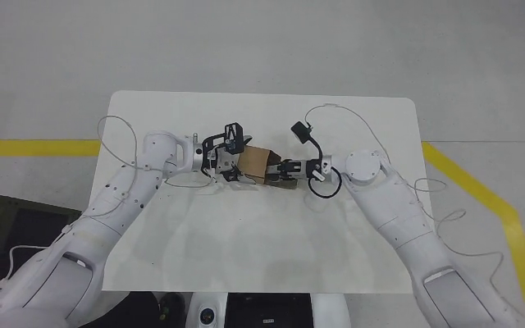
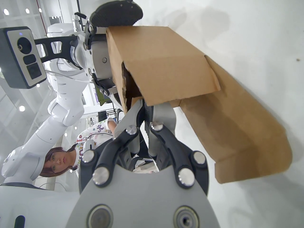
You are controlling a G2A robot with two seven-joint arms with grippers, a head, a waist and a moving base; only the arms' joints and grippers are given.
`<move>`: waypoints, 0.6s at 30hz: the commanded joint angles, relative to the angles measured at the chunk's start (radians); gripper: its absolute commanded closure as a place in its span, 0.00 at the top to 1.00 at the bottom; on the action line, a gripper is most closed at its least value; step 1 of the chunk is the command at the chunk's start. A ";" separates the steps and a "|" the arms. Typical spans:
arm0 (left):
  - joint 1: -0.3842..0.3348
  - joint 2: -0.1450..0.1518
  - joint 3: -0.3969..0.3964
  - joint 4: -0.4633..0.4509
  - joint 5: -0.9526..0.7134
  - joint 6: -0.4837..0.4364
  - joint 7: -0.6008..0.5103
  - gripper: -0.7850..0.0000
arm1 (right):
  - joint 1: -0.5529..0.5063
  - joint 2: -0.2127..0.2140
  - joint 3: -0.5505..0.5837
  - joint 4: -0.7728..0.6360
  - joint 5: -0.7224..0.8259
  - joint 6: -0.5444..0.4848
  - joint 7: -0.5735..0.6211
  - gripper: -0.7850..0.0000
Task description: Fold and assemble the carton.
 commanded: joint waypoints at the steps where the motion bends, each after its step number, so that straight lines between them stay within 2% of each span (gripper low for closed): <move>1: 0.000 0.001 0.000 -0.001 0.000 0.000 0.000 1.00 | 0.014 -0.010 -0.015 0.033 0.021 -0.023 0.006 0.00; 11: 0.003 0.005 0.000 -0.002 0.002 0.000 -0.003 1.00 | 0.064 -0.046 -0.059 0.153 0.062 -0.099 0.008 0.00; 18: 0.003 0.006 -0.004 -0.003 -0.003 0.000 -0.007 1.00 | 0.062 -0.026 -0.016 0.141 0.032 -0.107 0.014 0.00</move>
